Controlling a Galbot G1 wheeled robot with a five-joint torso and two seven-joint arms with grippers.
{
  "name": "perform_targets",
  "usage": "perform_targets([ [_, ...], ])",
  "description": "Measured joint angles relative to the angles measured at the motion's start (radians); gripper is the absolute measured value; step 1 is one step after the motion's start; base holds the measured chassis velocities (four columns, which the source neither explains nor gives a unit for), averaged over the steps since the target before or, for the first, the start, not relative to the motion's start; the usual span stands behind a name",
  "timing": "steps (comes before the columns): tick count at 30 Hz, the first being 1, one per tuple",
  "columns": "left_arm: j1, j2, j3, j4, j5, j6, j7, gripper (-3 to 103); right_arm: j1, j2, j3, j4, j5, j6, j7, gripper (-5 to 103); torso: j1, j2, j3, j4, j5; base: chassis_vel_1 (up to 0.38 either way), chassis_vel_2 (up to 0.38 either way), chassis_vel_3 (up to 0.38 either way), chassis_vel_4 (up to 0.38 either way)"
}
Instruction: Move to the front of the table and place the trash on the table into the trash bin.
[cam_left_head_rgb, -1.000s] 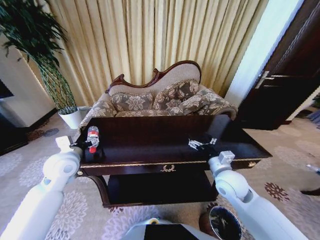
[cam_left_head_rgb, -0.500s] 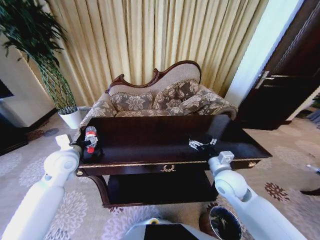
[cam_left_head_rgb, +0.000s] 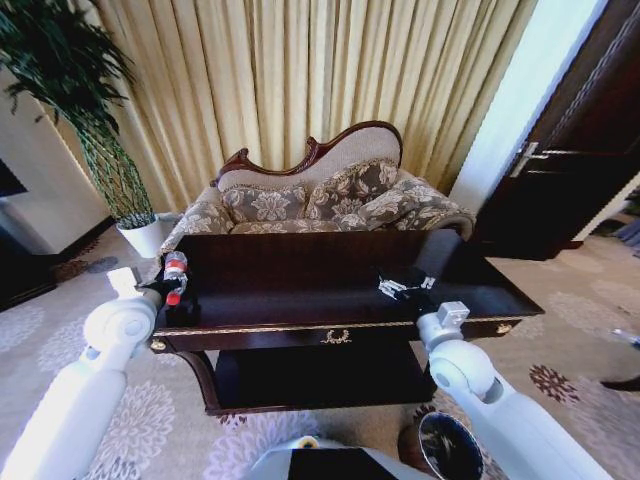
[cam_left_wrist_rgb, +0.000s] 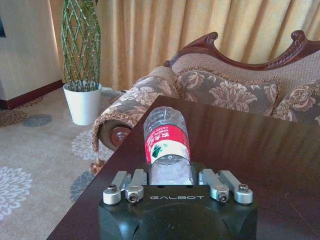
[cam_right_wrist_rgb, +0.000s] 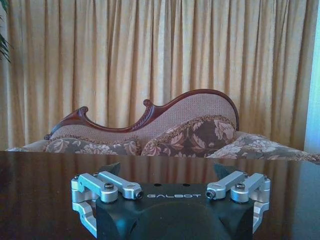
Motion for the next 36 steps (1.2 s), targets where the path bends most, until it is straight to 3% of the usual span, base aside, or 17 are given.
perform_targets([
  [9,0.006,-0.005,0.000,0.010,0.041,-0.003,0.032,28,-0.007,0.004,0.004,-0.002,-0.004,0.000,0.008,100,0.000,0.000,0.000,-0.0002,0.0000,0.000,0.000,0.000,0.000],
  [12,0.014,-0.005,0.026,0.011,0.226,-0.029,0.148,28,-0.008,0.000,0.015,0.011,0.007,0.000,0.025,100,0.000,0.000,0.000,0.0003,-0.0008,0.000,0.000,0.000,0.000],
  [13,0.014,-0.005,0.026,0.011,0.226,-0.029,0.148,28,-0.008,0.000,0.015,0.011,0.007,0.000,0.025,100,0.000,0.000,0.000,0.0003,-0.0008,0.000,0.000,0.000,0.000],
  [15,0.015,-0.003,0.059,0.007,0.392,-0.113,0.243,28,-0.008,-0.011,0.022,0.028,0.019,0.000,0.039,100,0.000,0.000,0.000,0.0000,-0.0006,0.000,0.000,0.000,0.000],
  [16,0.015,-0.003,0.059,0.007,0.392,-0.113,0.243,28,-0.008,-0.011,0.022,0.028,0.019,0.000,0.039,100,0.000,0.000,0.000,0.0000,-0.0006,0.000,0.000,0.000,0.000],
  [17,0.015,-0.001,0.075,0.007,0.469,-0.162,0.283,28,-0.007,-0.013,0.023,0.036,0.028,-0.001,0.047,100,0.000,0.000,0.000,-0.0001,-0.0006,0.000,0.000,0.000,0.000],
  [18,0.016,0.006,0.091,0.011,0.578,-0.264,0.353,28,-0.004,-0.017,0.023,0.056,0.051,-0.004,0.057,100,0.000,0.000,0.000,-0.0002,-0.0003,0.000,0.000,0.000,0.000],
  [19,0.016,0.012,0.098,0.010,0.625,-0.314,0.391,28,0.000,-0.021,0.023,0.075,0.074,-0.010,0.064,100,0.000,0.000,0.000,-0.0003,0.0000,0.000,0.000,0.000,0.000],
  [20,0.016,0.012,0.098,0.010,0.625,-0.314,0.391,28,0.000,-0.021,0.023,0.075,0.074,-0.010,0.064,100,0.000,0.000,0.000,-0.0003,0.0000,0.000,0.000,0.000,0.000],
  [22,0.011,0.034,0.120,-0.002,0.697,-0.426,0.466,28,0.018,-0.036,0.023,0.124,0.146,-0.029,0.079,100,0.000,0.000,0.000,0.0000,-0.0001,0.000,0.000,0.000,0.000],
  [23,0.011,0.034,0.120,-0.002,0.697,-0.426,0.466,28,0.018,-0.036,0.023,0.124,0.146,-0.029,0.079,100,0.000,0.000,0.000,0.0000,-0.0001,0.000,0.000,0.000,0.000],
  [25,0.000,0.075,0.157,-0.013,0.757,-0.515,0.515,28,0.040,-0.065,0.022,0.166,0.220,-0.049,0.078,100,0.000,0.000,0.000,0.0000,-0.0005,0.000,0.000,0.000,0.000],
  [26,0.000,0.075,0.157,-0.013,0.757,-0.515,0.515,28,0.040,-0.065,0.022,0.166,0.220,-0.049,0.078,100,0.000,0.000,0.000,0.0000,-0.0005,0.000,0.000,0.000,0.000],
  [29,-0.026,0.136,0.186,-0.025,0.805,-0.586,0.572,28,0.084,-0.105,0.015,0.205,0.335,-0.068,0.075,100,0.000,0.000,0.000,-0.0001,-0.0002,0.000,0.000,0.000,0.000],
  [31,-0.069,0.202,0.207,-0.038,0.796,-0.633,0.609,28,0.165,-0.146,-0.004,0.236,0.514,-0.082,0.081,100,0.000,0.000,0.000,-0.0002,0.0000,0.000,0.000,0.000,0.000],
  [32,-0.069,0.202,0.207,-0.038,0.796,-0.633,0.609,28,0.165,-0.146,-0.004,0.236,0.514,-0.082,0.081,100,0.000,0.000,0.000,-0.0002,0.0000,0.000,0.000,0.000,0.000],
  [36,-0.206,0.285,0.283,-0.002,0.754,-0.700,0.661,28,0.300,-0.191,-0.025,0.235,0.763,-0.089,0.048,100,0.000,0.000,0.000,0.0005,-0.0003,0.000,0.000,0.000,0.000],
])
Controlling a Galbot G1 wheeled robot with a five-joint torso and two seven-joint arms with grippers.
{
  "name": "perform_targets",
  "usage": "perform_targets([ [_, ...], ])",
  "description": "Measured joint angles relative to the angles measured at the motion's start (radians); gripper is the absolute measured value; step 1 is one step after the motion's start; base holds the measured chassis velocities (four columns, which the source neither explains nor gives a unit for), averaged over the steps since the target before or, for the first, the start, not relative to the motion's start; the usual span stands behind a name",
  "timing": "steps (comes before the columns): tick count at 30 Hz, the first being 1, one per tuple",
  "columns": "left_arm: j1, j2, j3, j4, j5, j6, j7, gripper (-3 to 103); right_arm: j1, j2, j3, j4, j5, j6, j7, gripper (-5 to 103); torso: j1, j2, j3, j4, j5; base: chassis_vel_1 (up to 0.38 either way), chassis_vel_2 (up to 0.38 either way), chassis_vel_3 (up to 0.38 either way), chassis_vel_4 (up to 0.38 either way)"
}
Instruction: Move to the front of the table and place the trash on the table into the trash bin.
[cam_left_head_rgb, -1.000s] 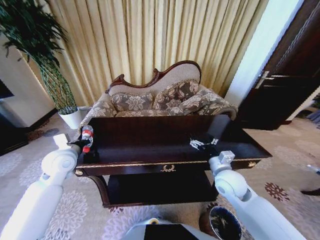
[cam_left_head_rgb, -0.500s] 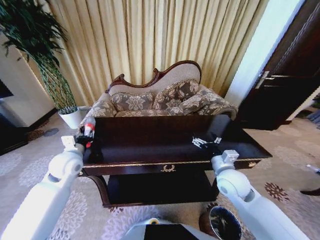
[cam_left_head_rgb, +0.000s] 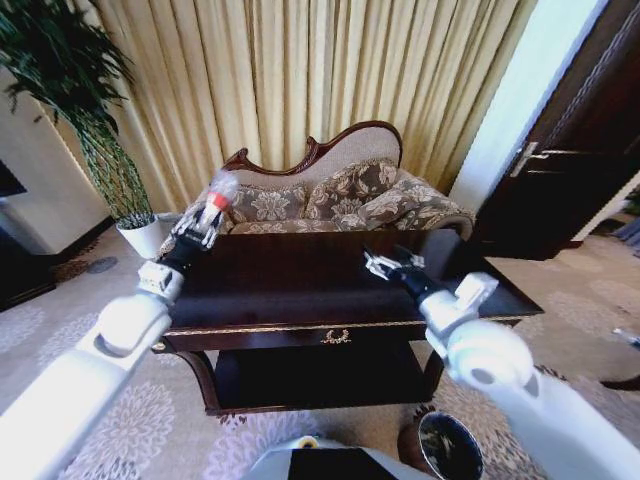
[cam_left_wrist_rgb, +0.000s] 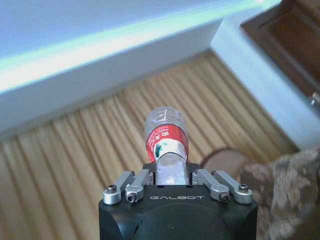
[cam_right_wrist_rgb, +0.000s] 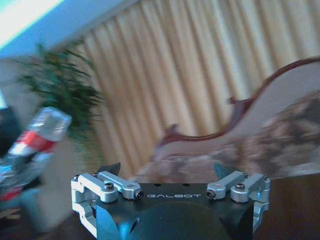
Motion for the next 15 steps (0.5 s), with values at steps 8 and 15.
perform_targets([
  [8,-0.333,0.011,0.271,0.132,-0.048,-0.035,0.016,28,0.146,-0.061,-0.027,-0.099,0.117,-0.009,-0.067,100,0.000,0.000,0.000,-0.0008,0.0003,0.000,0.000,0.000,0.000],
  [15,-0.540,-0.088,0.466,0.187,-0.054,-0.001,0.003,28,0.354,-0.106,-0.081,-0.244,0.178,-0.015,-0.077,100,0.000,0.000,0.000,-0.0003,0.0001,0.000,0.000,0.000,0.000],
])
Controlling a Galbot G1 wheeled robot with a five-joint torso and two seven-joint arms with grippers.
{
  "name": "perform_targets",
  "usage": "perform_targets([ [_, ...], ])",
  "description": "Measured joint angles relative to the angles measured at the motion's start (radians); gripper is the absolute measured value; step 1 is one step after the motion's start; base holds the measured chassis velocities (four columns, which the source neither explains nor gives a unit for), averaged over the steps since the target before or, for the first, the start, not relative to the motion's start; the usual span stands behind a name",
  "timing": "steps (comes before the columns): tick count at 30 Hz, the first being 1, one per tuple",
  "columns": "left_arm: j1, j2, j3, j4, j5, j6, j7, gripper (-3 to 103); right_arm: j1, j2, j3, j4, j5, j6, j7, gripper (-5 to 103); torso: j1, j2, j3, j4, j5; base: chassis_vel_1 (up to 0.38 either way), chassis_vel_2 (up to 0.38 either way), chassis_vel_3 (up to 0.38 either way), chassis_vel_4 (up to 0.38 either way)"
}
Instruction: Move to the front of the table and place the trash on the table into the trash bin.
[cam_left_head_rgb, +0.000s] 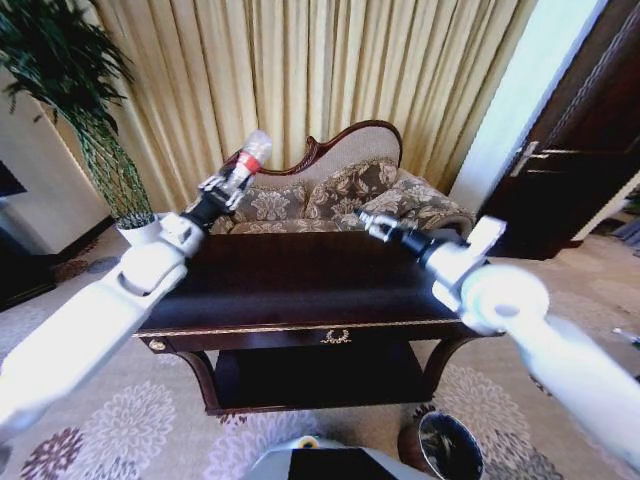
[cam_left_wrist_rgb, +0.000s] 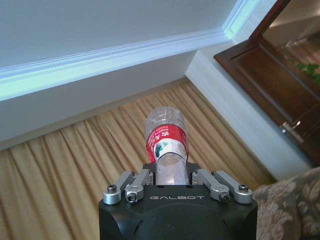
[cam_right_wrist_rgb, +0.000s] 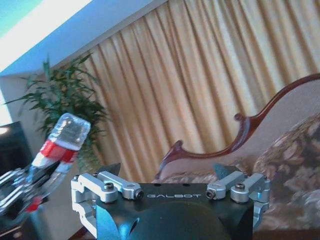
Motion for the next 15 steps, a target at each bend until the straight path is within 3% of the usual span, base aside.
perform_targets([
  [6,-0.090,-0.091,0.108,0.002,-0.004,0.064,-0.032,28,0.105,0.002,-0.070,-0.102,-0.002,-0.009,-0.042,100,0.000,0.000,0.000,-0.0006,0.0004,0.000,0.000,0.000,0.000],
  [15,-0.182,-0.115,0.226,0.029,-0.007,0.086,-0.043,28,0.309,0.081,-0.201,-0.210,0.009,-0.019,-0.082,100,0.000,0.000,0.000,0.0003,-0.0002,0.000,0.000,0.000,0.000],
])
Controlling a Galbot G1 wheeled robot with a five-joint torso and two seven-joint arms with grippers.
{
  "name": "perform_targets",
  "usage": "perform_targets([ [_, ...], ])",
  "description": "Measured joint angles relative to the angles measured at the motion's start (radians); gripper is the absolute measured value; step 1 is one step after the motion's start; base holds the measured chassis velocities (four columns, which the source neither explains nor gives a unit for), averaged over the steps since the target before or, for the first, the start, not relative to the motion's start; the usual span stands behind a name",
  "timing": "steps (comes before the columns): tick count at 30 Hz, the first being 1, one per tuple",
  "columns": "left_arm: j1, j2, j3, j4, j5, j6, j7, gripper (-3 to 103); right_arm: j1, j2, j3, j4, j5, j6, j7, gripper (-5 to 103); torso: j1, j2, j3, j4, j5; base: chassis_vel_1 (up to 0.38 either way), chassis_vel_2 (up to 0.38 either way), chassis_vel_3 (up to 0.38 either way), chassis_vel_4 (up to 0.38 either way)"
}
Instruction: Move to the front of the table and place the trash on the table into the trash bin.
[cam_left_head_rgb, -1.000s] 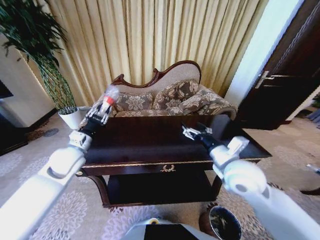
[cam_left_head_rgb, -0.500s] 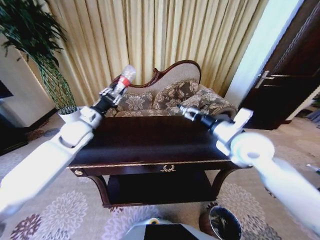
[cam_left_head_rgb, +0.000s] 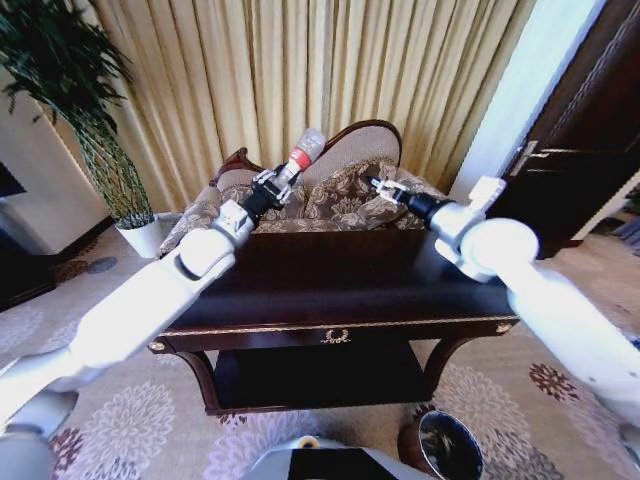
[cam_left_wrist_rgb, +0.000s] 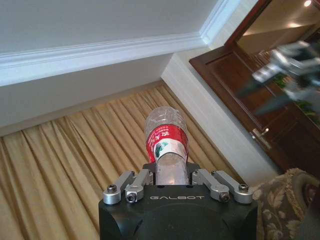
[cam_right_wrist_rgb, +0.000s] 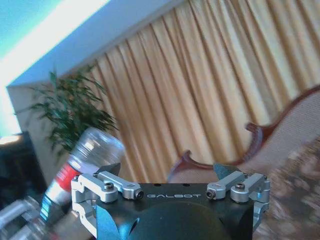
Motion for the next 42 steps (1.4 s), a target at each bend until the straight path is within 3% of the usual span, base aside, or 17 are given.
perform_targets([
  [6,-0.039,-0.024,0.045,0.023,-0.008,0.017,-0.002,28,0.086,0.050,-0.057,0.002,0.024,-0.008,0.018,100,0.000,0.000,0.000,-0.0005,0.0001,0.000,0.000,0.000,0.000],
  [16,-0.111,-0.045,0.122,-0.001,-0.012,0.043,-0.017,28,0.094,0.078,-0.075,-0.008,0.010,-0.016,0.020,100,0.000,0.000,0.000,-0.0006,0.0003,0.000,0.000,0.000,0.000],
  [42,-0.202,-0.091,0.227,-0.059,-0.058,0.116,-0.087,28,0.065,0.064,-0.053,0.035,-0.006,-0.021,0.042,100,0.000,0.000,0.000,-0.0005,0.0002,0.000,0.000,0.000,0.000],
])
